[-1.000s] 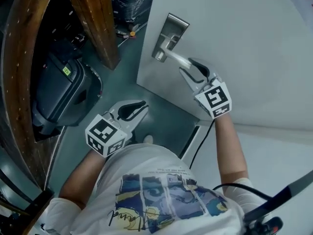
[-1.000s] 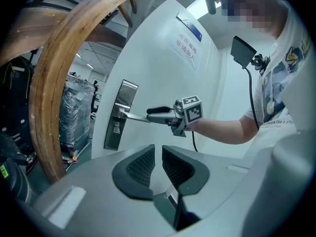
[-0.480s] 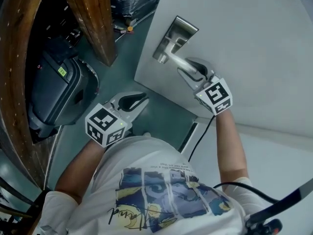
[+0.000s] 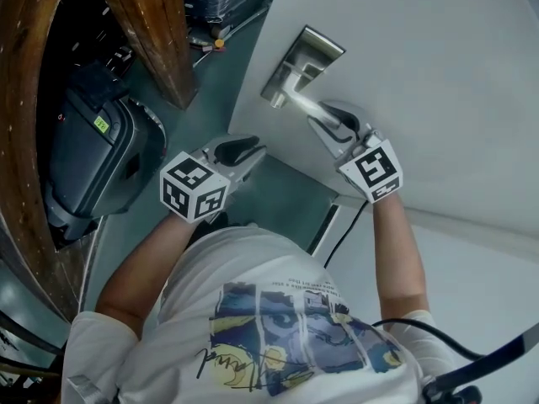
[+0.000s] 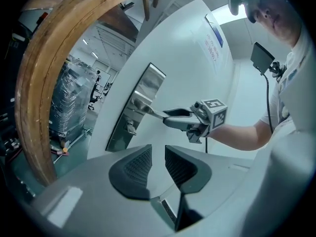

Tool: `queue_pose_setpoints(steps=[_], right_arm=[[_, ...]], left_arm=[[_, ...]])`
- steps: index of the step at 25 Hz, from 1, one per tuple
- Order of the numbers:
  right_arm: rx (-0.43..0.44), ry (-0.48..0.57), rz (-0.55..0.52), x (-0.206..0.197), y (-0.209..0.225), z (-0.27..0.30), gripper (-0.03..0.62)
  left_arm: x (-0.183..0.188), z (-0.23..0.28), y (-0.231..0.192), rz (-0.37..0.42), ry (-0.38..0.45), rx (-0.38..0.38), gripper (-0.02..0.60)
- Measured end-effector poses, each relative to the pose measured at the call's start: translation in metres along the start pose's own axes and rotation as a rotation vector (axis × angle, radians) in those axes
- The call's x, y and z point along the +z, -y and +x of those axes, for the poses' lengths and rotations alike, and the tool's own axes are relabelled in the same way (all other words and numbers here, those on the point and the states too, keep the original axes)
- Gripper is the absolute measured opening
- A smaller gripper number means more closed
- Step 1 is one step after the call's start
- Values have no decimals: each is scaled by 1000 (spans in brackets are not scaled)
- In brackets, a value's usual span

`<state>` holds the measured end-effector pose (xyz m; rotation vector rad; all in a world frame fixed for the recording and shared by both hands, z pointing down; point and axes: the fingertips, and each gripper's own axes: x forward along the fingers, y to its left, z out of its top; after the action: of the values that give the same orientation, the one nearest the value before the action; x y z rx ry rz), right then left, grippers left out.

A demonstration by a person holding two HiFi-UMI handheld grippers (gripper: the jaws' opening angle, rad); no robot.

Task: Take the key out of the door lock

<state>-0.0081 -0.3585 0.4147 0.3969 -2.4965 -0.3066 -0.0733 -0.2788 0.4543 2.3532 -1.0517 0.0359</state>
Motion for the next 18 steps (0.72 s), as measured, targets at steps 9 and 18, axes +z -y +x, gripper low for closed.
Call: queue_pose_setpoints(steps=[9,18], right_arm=[[-12,-2,16,4,-1,0,121],[-20,-18,43,4,-3,-3,122]], left_arm=[[18,33,-51,-79,5,19,110],[29,63,-63,-291,38,-77,118]])
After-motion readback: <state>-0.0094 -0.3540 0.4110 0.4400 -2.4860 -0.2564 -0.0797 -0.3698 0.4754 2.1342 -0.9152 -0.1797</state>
